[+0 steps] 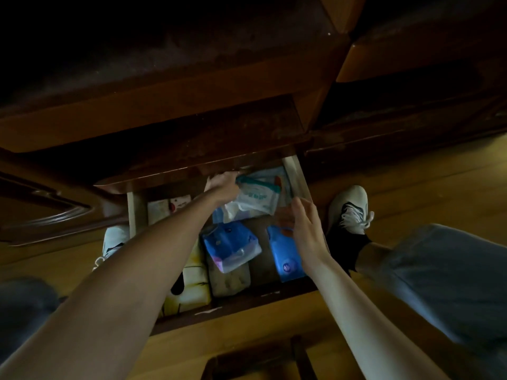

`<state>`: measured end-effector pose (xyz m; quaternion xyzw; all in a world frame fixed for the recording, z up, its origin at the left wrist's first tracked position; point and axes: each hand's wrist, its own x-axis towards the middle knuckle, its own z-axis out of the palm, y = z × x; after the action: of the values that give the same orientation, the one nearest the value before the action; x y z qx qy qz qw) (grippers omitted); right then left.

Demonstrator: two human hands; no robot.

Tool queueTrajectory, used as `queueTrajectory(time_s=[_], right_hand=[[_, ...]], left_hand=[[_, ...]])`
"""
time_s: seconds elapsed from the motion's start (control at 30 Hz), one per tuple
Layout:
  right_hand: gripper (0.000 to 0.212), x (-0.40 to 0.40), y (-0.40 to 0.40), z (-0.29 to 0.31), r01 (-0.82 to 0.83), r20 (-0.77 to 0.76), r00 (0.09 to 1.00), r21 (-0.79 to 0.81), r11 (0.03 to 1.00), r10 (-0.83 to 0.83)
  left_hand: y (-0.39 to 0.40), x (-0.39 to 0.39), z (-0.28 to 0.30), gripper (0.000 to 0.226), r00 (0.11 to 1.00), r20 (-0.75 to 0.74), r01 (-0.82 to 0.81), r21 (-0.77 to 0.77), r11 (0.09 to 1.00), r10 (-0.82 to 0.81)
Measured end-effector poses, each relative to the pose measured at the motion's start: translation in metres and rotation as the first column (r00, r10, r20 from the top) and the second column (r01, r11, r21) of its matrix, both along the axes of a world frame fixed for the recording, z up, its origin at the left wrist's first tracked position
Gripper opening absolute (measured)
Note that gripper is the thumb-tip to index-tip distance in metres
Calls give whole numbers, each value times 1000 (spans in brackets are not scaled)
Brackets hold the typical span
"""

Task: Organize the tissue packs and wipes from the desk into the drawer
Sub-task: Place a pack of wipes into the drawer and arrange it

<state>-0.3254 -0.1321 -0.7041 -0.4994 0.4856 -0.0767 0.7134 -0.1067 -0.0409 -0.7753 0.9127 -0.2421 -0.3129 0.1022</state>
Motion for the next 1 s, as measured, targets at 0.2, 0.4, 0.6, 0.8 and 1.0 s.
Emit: queueTrajectory(time_s=[0.2,0.4,0.6,0.8,1.0], right_hand=[[34,-4,21,-11,-538,-279,843,-441,718,460],[61,6,81,-39,-914,-653,405,-268,305,640],[44,-6,84,-49,-957,-704,291,-217,194,648],[40,1,76,-44,-952,-632,305,-223,210,712],[35,-5,78,-47,-942,-610,335,-217,255,718]], left_hand=[[0,-4,-7,49,997,58,-47,-53,997,51],[24,-7,-5,67,993,105,45,1,999,-45],[42,-30,-16,72,1000,-7,2,-111,994,-2],[33,-38,-17,104,996,-14,88,-65,994,-89],[6,-36,-15,94,909,179,382,7,924,-377]])
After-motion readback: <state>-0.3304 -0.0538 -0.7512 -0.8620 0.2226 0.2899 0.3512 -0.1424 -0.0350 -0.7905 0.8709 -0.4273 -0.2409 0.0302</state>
